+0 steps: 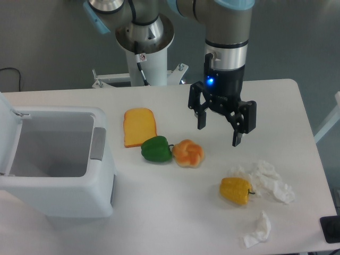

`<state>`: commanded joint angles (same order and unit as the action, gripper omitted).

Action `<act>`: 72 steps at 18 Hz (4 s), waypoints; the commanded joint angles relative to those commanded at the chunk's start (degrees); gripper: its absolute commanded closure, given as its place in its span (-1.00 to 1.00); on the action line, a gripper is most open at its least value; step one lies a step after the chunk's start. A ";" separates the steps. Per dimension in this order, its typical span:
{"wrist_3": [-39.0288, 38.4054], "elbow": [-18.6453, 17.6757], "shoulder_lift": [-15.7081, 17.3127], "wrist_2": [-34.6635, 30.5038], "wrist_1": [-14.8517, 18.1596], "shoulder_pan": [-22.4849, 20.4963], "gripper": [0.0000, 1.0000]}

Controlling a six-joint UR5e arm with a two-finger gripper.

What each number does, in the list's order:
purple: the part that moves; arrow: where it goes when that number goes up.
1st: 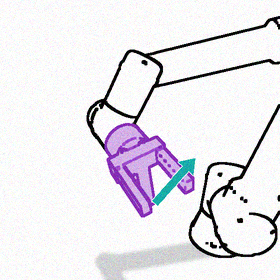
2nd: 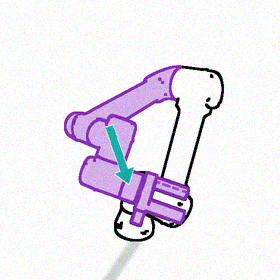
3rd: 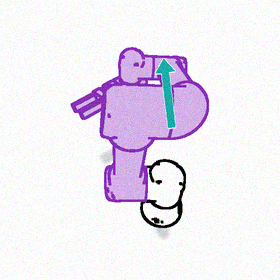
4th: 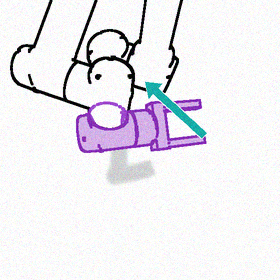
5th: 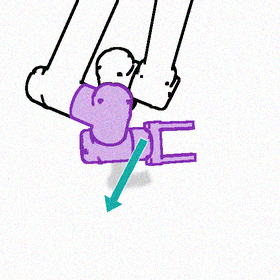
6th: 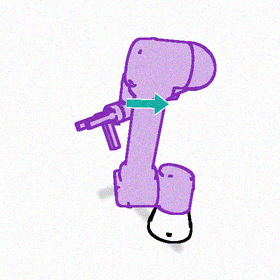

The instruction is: Close the trash can

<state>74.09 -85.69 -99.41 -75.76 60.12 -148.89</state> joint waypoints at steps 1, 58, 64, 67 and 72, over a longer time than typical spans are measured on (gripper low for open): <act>0.17 0.00 0.00 -0.09 0.00 0.09 -1.00; -54.03 2.29 4.66 19.32 0.18 13.79 -1.00; -56.42 3.07 6.06 24.78 0.00 15.02 -1.00; -56.86 3.08 6.42 27.24 0.09 15.99 -1.00; -56.87 1.93 8.70 29.35 0.09 16.87 -1.00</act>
<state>17.23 -83.76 -90.71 -46.41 60.21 -132.01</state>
